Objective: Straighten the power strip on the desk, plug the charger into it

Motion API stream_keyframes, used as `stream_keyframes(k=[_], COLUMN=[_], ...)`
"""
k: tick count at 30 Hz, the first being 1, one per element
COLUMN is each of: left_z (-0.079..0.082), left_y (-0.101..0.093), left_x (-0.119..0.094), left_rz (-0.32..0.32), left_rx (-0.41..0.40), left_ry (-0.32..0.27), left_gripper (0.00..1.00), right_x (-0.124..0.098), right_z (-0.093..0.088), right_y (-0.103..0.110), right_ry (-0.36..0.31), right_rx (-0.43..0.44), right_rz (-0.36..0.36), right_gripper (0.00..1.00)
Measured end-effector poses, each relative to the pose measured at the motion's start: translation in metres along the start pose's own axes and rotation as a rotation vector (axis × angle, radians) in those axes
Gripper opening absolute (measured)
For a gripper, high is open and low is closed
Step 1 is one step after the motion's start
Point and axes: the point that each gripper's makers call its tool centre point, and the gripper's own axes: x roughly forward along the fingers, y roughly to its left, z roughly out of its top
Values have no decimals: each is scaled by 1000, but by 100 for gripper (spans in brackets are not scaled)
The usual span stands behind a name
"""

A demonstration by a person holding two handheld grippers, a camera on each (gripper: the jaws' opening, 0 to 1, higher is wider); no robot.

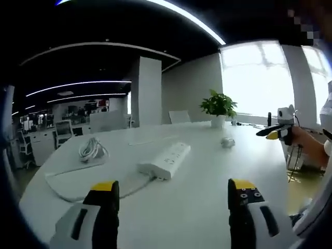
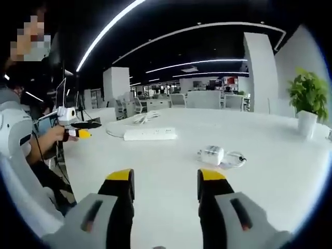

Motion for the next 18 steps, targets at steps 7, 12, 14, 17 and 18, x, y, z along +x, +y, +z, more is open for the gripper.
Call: stream_keyframes(k=[7,12,14,17,18], left_z=[-14,-14,-12,-12,-12], left_y=[3,2,2,2,2], left_x=[8,12,14,18,19], left_rz=[2,-6,-18,-26,-25], left_rx=[6,5,18,5,2], left_ry=[37,30,15,3,3], left_gripper=[85,86,86,86,86], right_x=[4,8,11,15,17], right_z=[-4,-4,-3,-6,-8], right_y=[-3,0,6,7,7], right_ry=[-1,-17,-30,-22,-16], right_rx=[-15,18,72,39,26], right_rz=[8,31,71,64,63], right_gripper=[48,47,47,47,47])
